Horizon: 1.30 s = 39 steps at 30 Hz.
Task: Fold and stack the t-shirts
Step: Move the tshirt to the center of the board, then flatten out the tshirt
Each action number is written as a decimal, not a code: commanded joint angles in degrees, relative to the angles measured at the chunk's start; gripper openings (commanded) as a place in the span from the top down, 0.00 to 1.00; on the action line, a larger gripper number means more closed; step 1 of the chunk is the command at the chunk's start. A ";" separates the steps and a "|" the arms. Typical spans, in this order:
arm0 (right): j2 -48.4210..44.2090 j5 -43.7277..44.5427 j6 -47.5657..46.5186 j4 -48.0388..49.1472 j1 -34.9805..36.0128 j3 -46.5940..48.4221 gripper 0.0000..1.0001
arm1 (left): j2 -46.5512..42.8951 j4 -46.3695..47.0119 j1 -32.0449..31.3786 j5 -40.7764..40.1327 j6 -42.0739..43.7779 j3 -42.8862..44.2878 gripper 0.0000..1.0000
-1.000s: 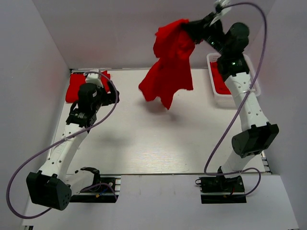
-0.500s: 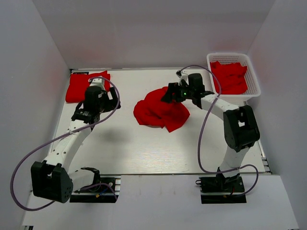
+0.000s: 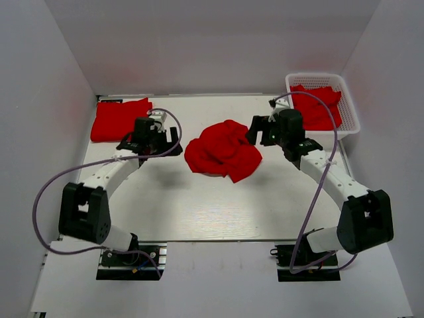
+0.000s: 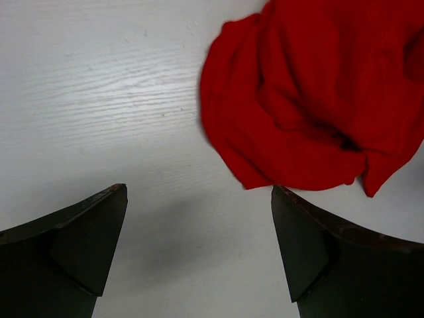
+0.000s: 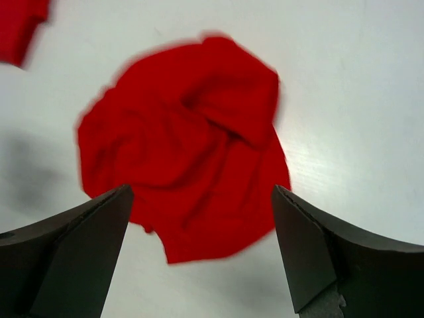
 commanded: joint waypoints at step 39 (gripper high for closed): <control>37.21 10.80 11.73 -10.20 15.44 28.63 0.53 | 21.70 18.91 -7.62 11.92 -6.00 3.03 1.00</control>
